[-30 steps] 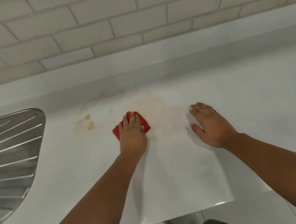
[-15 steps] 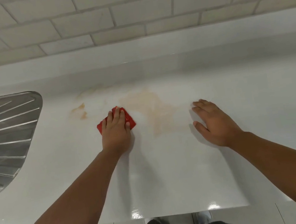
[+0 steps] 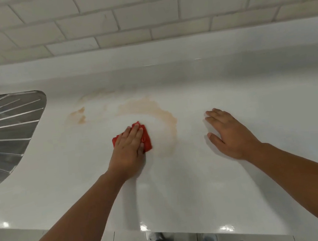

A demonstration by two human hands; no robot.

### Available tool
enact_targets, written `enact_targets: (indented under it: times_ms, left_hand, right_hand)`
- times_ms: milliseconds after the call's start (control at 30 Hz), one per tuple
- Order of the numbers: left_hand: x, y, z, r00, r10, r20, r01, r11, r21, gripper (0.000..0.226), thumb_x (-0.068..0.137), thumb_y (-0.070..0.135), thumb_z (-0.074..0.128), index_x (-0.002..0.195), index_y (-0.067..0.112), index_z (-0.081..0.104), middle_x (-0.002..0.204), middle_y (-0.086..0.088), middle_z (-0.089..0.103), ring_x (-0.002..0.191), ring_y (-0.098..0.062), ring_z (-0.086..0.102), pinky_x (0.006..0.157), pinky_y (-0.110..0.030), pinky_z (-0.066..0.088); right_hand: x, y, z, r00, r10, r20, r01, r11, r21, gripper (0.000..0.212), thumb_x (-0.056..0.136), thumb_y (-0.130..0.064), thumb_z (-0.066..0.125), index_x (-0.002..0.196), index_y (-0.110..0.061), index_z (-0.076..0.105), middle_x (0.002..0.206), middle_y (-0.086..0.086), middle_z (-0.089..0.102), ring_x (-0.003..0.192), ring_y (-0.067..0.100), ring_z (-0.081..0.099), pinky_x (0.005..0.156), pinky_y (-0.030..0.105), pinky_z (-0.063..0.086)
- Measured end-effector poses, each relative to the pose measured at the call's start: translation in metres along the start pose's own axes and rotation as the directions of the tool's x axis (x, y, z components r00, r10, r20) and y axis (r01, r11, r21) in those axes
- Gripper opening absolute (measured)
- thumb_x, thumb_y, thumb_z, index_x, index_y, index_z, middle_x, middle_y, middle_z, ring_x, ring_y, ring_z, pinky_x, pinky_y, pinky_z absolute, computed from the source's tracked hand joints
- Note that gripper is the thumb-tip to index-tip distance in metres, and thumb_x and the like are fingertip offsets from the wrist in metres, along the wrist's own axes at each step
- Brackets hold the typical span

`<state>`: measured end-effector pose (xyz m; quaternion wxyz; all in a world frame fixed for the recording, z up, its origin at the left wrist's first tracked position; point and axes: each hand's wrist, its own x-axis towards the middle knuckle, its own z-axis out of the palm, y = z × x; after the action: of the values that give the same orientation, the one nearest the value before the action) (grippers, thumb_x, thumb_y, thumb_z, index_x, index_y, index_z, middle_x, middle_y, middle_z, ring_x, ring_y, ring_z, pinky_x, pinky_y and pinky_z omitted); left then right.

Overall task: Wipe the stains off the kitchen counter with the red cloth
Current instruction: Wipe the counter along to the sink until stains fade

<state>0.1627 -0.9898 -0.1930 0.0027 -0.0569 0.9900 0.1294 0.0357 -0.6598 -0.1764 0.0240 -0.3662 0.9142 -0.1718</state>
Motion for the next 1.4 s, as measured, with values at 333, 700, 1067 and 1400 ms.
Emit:
enact_targets:
  times_ms: [333, 700, 1067, 1400]
  left_hand:
    - [0.071, 0.130, 0.021, 0.999, 0.001, 0.047, -0.001, 1.000, 0.010, 0.055, 0.103, 0.025, 0.030, 0.156, 0.019, 0.018, 0.165, 0.005, 0.009, 0.152, -0.018, 0.003, 0.122, -0.039, 0.001]
    - [0.001, 0.044, 0.010, 0.984, 0.177, 0.012, -0.177, 0.983, 0.043, 0.056, 0.098, 0.031, 0.034, 0.152, 0.015, 0.033, 0.161, -0.002, 0.024, 0.149, -0.024, 0.020, 0.122, -0.039, 0.014]
    - [0.033, 0.177, 0.034, 0.979, 0.188, 0.082, -0.194, 0.979, 0.067, 0.060, 0.100, 0.028, 0.030, 0.157, 0.020, 0.013, 0.165, 0.004, 0.006, 0.152, -0.018, -0.002, 0.123, -0.042, 0.000]
    - [0.013, 0.119, 0.023, 0.993, 0.102, 0.061, -0.107, 0.991, 0.084, 0.059, 0.098, 0.028, 0.027, 0.156, 0.018, 0.022, 0.164, 0.001, 0.014, 0.151, -0.023, 0.010, 0.121, -0.039, 0.005]
  right_hand:
    - [-0.012, 0.010, 0.006, 1.000, -0.013, 0.015, 0.013, 1.000, 0.001, 0.060, 0.095, -0.038, 0.034, 0.144, -0.006, 0.041, 0.155, 0.008, 0.034, 0.147, 0.021, 0.019, 0.121, 0.038, 0.014]
    - [-0.013, 0.020, 0.000, 1.000, 0.002, -0.003, -0.002, 1.000, -0.014, 0.059, 0.094, -0.036, 0.038, 0.144, -0.004, 0.040, 0.154, 0.010, 0.035, 0.146, 0.023, 0.021, 0.120, 0.041, 0.017]
    - [-0.033, 0.038, -0.004, 0.996, 0.089, -0.013, -0.090, 0.996, -0.015, 0.063, 0.093, -0.038, 0.029, 0.146, -0.004, 0.038, 0.155, 0.011, 0.034, 0.146, 0.023, 0.021, 0.121, 0.040, 0.015]
    - [-0.069, 0.033, -0.008, 0.995, 0.087, -0.052, -0.086, 0.996, 0.028, 0.059, 0.094, -0.036, 0.039, 0.143, -0.003, 0.042, 0.153, 0.010, 0.037, 0.145, 0.024, 0.024, 0.119, 0.045, 0.021]
